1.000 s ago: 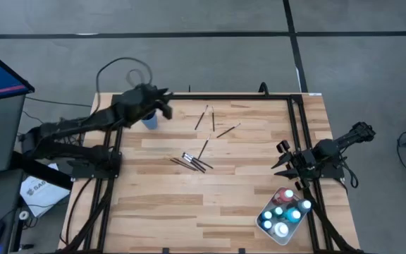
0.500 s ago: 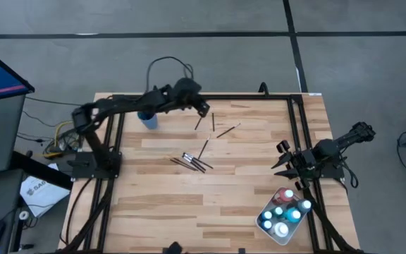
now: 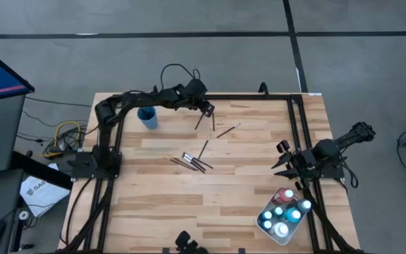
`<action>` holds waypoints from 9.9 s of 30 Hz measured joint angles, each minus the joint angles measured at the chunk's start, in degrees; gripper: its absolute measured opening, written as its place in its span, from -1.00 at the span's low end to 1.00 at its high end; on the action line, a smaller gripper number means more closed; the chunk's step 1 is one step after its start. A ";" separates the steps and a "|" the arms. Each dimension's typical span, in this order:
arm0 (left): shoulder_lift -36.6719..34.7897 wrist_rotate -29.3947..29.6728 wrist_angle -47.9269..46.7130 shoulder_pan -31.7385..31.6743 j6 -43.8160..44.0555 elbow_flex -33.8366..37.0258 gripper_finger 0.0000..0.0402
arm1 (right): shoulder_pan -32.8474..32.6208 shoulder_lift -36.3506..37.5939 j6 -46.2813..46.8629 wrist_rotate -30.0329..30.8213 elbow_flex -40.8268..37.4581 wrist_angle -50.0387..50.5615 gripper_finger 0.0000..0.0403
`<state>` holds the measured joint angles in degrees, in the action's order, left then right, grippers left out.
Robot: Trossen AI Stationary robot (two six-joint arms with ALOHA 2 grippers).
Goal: Pick & Place Paint Supplies
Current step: Put the silver paint brush into the blue cup
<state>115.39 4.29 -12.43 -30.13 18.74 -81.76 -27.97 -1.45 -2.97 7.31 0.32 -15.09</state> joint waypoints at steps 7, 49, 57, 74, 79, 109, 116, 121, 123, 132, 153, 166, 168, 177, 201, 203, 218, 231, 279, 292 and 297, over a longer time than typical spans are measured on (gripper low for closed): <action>2.39 0.33 -0.26 0.15 0.81 -0.02 -0.16 | -0.01 0.02 0.00 0.02 -0.02 0.00 -0.54; 5.20 -6.14 -14.20 1.43 8.57 0.79 -0.41 | -0.02 0.00 0.00 0.00 -0.02 0.02 -0.54; 4.87 -3.90 -15.20 3.24 11.73 2.16 -0.46 | -0.02 0.00 0.00 0.02 -0.02 0.02 -0.54; -2.19 -5.73 -24.61 13.84 21.06 8.59 -0.99 | -0.02 0.00 0.00 0.02 -0.02 0.02 -0.54; -10.05 -6.24 -24.23 16.04 26.19 15.35 -0.99 | -0.02 0.00 0.00 0.00 -0.01 -0.01 -0.54; -17.90 -4.31 -19.23 12.59 28.83 21.02 -0.40 | -0.01 0.01 0.00 0.02 0.00 0.00 -0.54; -17.86 -4.21 -16.44 4.46 21.83 20.72 -0.40 | -0.01 0.02 -0.01 0.00 0.00 0.00 -0.54; -17.66 -4.33 -8.87 1.44 18.11 20.64 -0.40 | -0.01 0.01 0.00 0.00 -0.02 0.00 -0.54; -16.85 -5.66 -8.25 0.97 17.75 20.57 -0.40 | 0.00 0.01 0.00 0.01 -0.02 0.00 -0.54; -9.09 -7.00 -8.16 3.71 15.87 19.36 -0.40 | -0.01 0.00 0.00 0.01 0.00 -0.02 -0.54; -10.94 -0.68 -9.57 4.40 13.23 18.01 -0.40 | 0.00 0.00 0.00 0.00 0.00 0.00 -0.54; -5.54 -2.51 -10.73 4.83 13.65 17.80 -0.58 | -0.02 0.00 0.00 0.02 -0.01 0.00 -0.54; -4.29 -2.88 -11.58 4.81 14.34 17.70 -0.68 | -0.02 0.00 0.00 0.02 0.00 0.00 -0.54; -7.19 -3.03 -11.12 4.98 15.12 18.25 -0.97 | -0.02 0.00 0.00 0.01 -0.02 0.00 -0.54; -36.96 8.67 -0.98 2.73 16.00 21.22 -1.00 | -0.01 0.00 -0.01 0.01 -0.01 0.00 -0.54; -35.89 5.16 -0.59 2.94 15.95 21.22 -1.00 | -0.02 0.00 0.00 0.00 0.00 0.00 -0.54; -48.78 3.19 6.37 4.37 9.79 21.10 -0.98 | 0.00 0.02 0.00 0.02 0.00 -0.02 -0.54; -25.18 -0.49 7.29 7.46 6.37 20.23 -0.32 | 0.00 0.02 -0.01 0.00 -0.01 0.00 -0.54; 5.53 0.59 -5.65 7.43 16.71 6.73 -0.71 | 0.00 0.02 -0.02 0.00 -0.02 0.00 -0.54; 1.20 -1.70 -12.57 8.02 16.31 7.31 -0.99 | -0.01 0.00 0.00 0.02 -0.02 -0.13 -0.54; -2.75 -0.11 -13.66 8.33 16.16 7.75 -1.00 | -0.02 0.00 0.00 0.02 0.00 0.00 -0.54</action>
<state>112.64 4.18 -26.09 -21.80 34.90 -74.01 -27.99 -1.45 -2.96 7.33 0.32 -15.09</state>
